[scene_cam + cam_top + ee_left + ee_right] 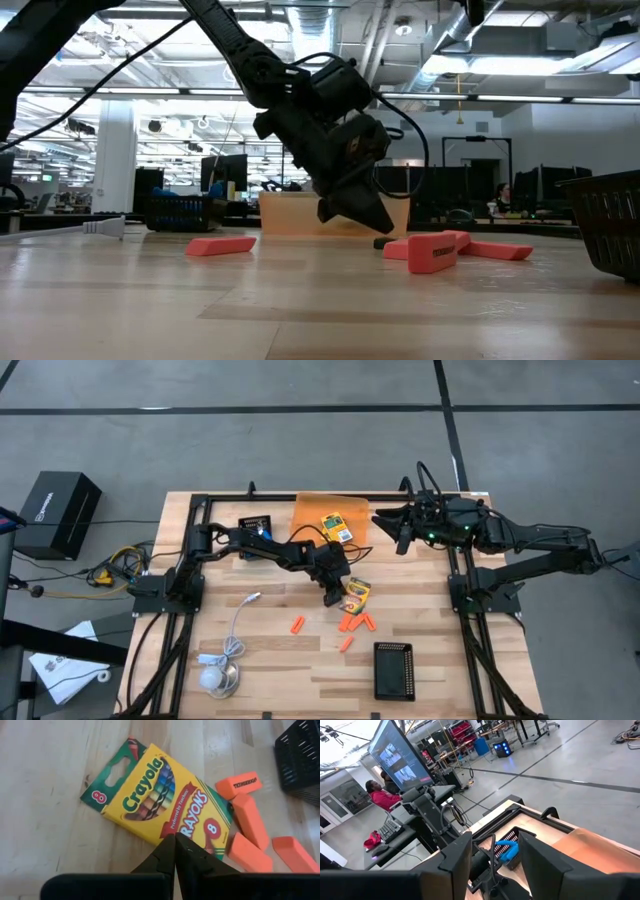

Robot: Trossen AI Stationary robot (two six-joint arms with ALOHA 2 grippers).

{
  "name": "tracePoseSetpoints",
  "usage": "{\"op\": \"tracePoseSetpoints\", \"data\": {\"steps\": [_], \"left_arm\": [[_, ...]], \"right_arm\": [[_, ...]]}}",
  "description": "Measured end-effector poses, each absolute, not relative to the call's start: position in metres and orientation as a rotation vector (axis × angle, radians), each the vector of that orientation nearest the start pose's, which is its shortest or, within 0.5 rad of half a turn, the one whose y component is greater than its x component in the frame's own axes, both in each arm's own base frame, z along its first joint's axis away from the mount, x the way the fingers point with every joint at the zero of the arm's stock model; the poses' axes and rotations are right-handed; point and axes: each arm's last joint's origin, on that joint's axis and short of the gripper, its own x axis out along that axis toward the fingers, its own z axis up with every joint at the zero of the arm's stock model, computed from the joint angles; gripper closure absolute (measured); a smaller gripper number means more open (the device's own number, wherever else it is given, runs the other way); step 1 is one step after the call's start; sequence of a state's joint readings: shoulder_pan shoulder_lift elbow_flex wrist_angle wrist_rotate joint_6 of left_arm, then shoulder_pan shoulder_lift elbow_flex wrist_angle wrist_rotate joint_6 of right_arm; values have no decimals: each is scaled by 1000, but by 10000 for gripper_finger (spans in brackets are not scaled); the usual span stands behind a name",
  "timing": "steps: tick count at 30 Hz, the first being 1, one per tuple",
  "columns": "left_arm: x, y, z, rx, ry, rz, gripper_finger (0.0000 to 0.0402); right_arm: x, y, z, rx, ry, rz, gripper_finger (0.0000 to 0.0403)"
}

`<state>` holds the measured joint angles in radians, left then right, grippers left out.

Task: Pick & Place School Supplies
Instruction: Put the crayon box into the orange bin

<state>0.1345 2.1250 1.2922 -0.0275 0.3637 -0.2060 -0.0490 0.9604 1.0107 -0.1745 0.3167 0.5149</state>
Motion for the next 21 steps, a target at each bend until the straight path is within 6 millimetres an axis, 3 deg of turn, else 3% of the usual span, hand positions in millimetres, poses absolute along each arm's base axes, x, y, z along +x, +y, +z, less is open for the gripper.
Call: {"op": "tracePoseSetpoints", "data": {"steps": [21], "left_arm": [[429, 44, 98, -427, 902, -157, 399]], "right_arm": [[204, -19, 380, 489, 32, -389, 249]]}}
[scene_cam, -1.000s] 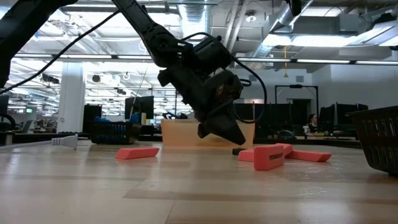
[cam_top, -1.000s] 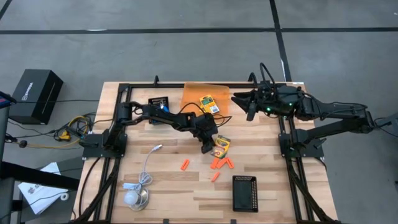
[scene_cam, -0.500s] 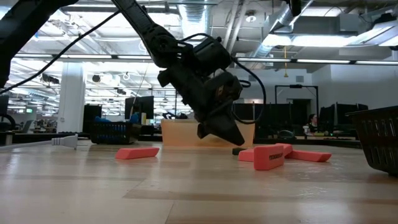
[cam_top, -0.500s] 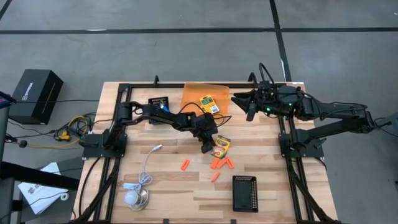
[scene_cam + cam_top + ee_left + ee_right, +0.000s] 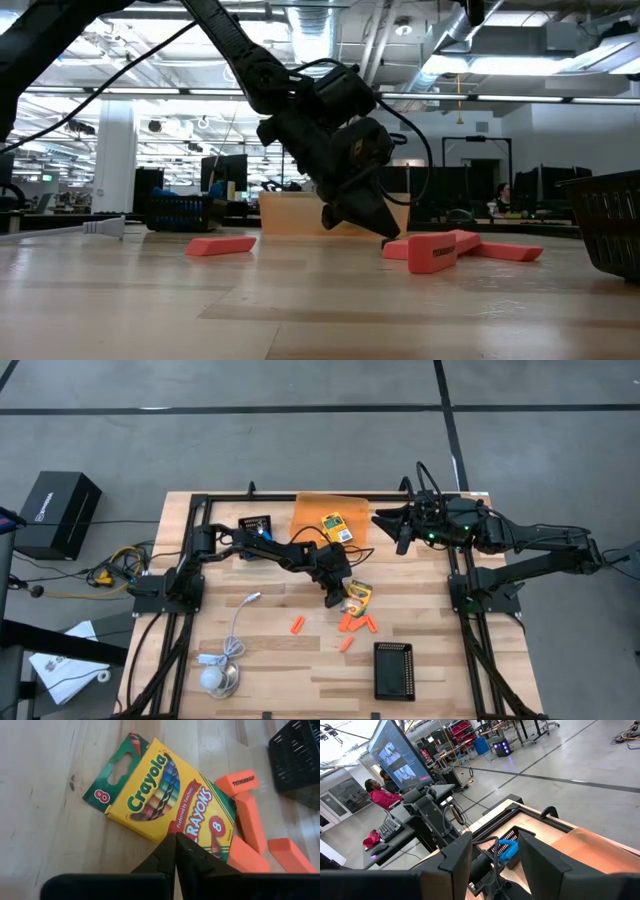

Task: Pick & Place School Supplies
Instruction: Put the crayon box into the orange bin

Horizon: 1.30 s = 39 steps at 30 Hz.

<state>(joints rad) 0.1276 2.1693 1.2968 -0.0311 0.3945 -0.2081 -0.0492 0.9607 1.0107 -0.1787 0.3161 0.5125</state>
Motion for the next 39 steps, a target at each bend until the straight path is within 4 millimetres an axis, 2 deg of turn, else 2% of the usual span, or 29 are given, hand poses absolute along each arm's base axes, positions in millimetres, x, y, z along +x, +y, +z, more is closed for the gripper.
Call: {"op": "tracePoseSetpoints", "data": {"steps": [5, 15, 29, 39], "left_arm": [[421, 44, 92, -382, 980, -143, 399], [408, 47, 78, -408, 969, -154, 399], [407, 55, 79, -476, 950, -125, 399], [402, 65, 89, -492, 947, -121, 399]], "right_arm": [[204, -19, 380, 489, 32, -389, 248], [204, -19, 380, 481, 34, -389, 246], [204, -19, 380, 481, 34, -388, 247], [204, -18, 380, 473, 40, -381, 243]]}}
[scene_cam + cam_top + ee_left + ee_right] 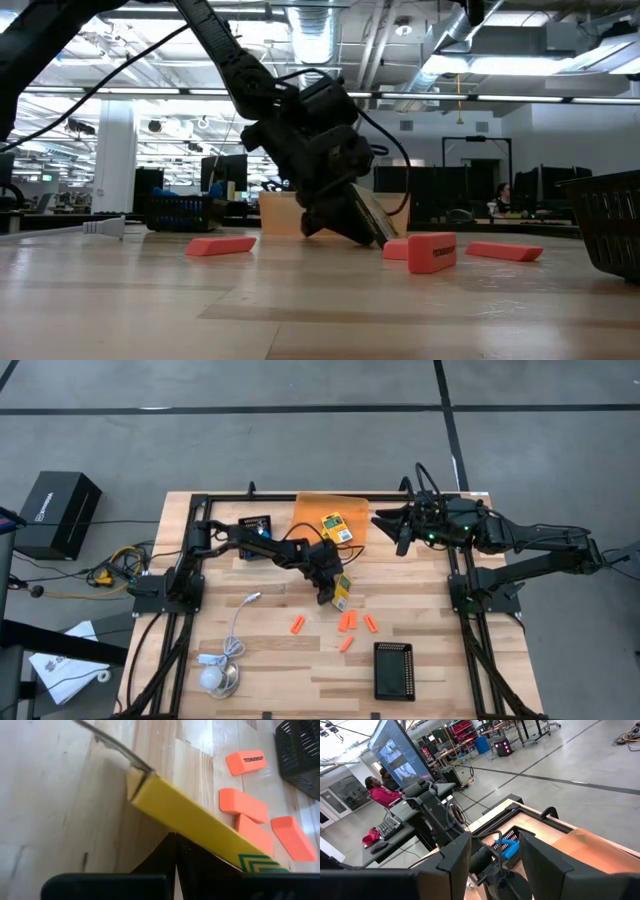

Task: Pick & Place School Supplies
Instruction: Put the crayon box into the orange bin

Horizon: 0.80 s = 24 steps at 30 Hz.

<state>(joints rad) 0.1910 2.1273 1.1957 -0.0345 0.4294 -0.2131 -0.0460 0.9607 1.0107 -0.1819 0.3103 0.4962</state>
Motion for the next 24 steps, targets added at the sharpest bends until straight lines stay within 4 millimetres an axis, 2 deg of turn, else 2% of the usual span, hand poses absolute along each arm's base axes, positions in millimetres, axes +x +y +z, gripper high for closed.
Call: {"op": "tracePoseSetpoints", "data": {"steps": [7, 18, 24], "left_arm": [[401, 70, 90, -505, 947, -112, 399], [400, 72, 94, -513, 944, -111, 399], [389, 86, 119, -476, 941, -41, 399]], "right_arm": [[201, -16, 364, 495, 201, -394, 240], [201, -10, 361, 516, 241, -378, 236], [192, -2, 342, 541, 450, -391, 230]]}}
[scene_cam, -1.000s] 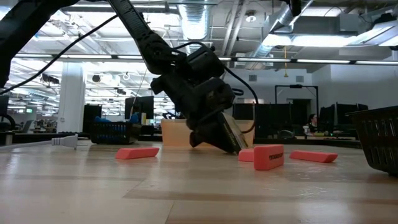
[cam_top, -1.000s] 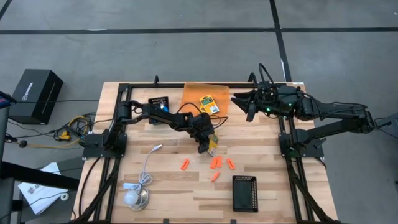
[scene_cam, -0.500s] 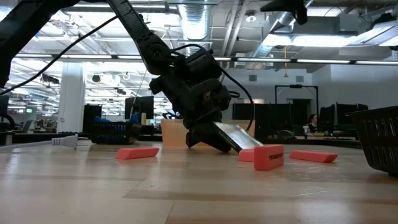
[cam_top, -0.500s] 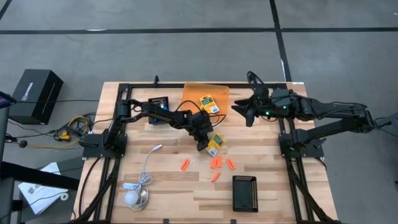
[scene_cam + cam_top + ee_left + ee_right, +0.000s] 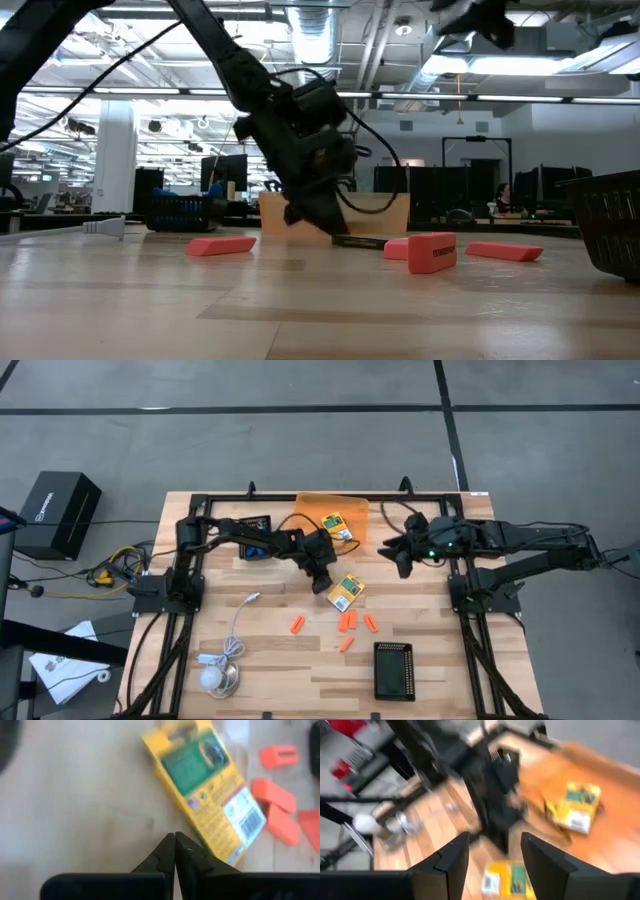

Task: Pick & Place School Supplies
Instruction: Put the crayon box into the orange bin

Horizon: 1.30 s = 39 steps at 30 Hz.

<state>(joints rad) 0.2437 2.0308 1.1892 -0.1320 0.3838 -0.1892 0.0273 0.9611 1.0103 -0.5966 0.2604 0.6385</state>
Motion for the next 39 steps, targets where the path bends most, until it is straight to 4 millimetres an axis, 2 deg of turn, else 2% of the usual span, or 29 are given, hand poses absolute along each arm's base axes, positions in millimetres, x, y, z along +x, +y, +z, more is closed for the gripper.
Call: {"op": "tracePoseSetpoints", "data": {"steps": [6, 11, 18, 23, 31, 34, 39], "left_arm": [[380, 98, 171, -495, 811, -33, 396], [367, 93, 227, -523, 667, -46, 377], [333, 74, 308, -473, 441, -23, 320], [303, 66, 349, -460, 309, 16, 284], [270, 57, 383, -493, 201, 6, 266], [263, 54, 386, -502, 213, 11, 267], [254, 49, 385, -507, 264, 25, 267]], "right_arm": [[187, 1, 331, 594, 565, -442, 218], [193, 1, 315, 599, 709, -481, 216], [228, 0, 279, 553, 921, -481, 222], [260, -6, 242, 511, 1080, -416, 221], [303, -26, 193, 566, 1127, -275, 216], [312, -33, 180, 605, 1124, -242, 217], [314, -45, 170, 635, 1141, -228, 217]]}}
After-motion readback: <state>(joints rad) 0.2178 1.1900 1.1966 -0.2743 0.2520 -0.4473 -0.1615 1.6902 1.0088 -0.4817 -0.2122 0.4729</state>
